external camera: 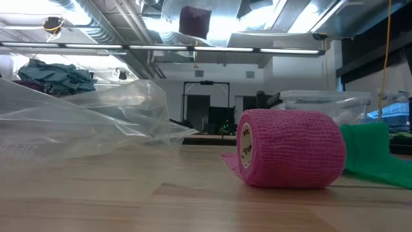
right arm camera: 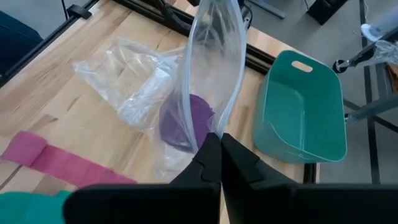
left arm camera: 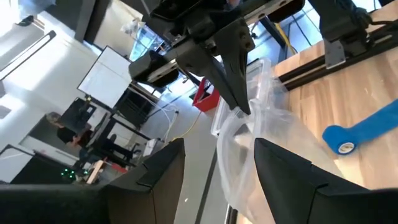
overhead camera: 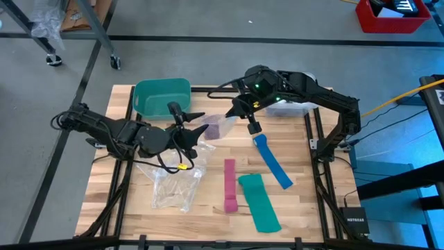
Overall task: Roll bandage
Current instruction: Put the rolled purple bandage into the transparent zip bag, then close the transparent zip bag
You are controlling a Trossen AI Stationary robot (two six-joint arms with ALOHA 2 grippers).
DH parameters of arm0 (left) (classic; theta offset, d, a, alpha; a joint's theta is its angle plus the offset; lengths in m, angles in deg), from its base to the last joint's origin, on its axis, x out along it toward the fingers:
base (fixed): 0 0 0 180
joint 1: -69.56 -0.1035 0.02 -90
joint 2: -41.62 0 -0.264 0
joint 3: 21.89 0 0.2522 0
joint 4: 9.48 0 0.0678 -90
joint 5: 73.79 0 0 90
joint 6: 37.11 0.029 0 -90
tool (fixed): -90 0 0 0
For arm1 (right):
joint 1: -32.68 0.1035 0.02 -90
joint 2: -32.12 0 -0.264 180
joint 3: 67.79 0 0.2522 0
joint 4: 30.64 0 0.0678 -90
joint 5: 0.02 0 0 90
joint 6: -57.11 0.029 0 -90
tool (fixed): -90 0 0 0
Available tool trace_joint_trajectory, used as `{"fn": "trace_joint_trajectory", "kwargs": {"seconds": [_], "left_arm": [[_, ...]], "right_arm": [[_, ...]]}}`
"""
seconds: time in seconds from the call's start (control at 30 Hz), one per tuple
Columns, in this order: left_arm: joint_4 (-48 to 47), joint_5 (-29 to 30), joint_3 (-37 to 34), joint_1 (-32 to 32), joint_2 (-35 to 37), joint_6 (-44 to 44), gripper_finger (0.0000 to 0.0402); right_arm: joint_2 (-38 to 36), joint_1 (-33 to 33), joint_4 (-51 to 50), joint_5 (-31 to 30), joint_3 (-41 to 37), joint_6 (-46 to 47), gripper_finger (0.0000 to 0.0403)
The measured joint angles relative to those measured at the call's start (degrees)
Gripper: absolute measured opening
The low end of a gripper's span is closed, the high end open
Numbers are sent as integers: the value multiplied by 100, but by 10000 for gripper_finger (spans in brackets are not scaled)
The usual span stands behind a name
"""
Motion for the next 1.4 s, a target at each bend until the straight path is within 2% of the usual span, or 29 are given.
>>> {"fn": "trace_joint_trajectory", "kwargs": {"seconds": [0.2, 0.33, 0.5, 0.63, 0.87, 1.03, 1.2, 1.4], "left_arm": [[-301, 14, 0, -124, -2, -500, 186], [-534, 12, 0, -160, -2, -876, 186], [-552, -79, 0, -192, -2, -915, 179], [-555, -93, 0, -191, -2, -904, 136], [-689, -95, 0, -189, -2, -857, 14], [-683, -94, 0, -174, -2, -508, 6], [-734, -91, 0, -174, 29, -461, 3], [-1061, -27, 0, -174, 192, -607, 1]], "right_arm": [[0, 0, 5, 30, 0, -11, 1], [0, 0, 12, 287, 0, -20, 1], [0, 0, 20, 313, 0, -20, 1], [0, 0, 66, 312, 0, -21, 1], [0, 0, 65, 310, 0, -24, 1], [0, 0, 109, 294, 0, -26, 3], [0, 0, 293, 154, 0, -63, 32], [0, 0, 496, 151, 0, -247, 90]]}}
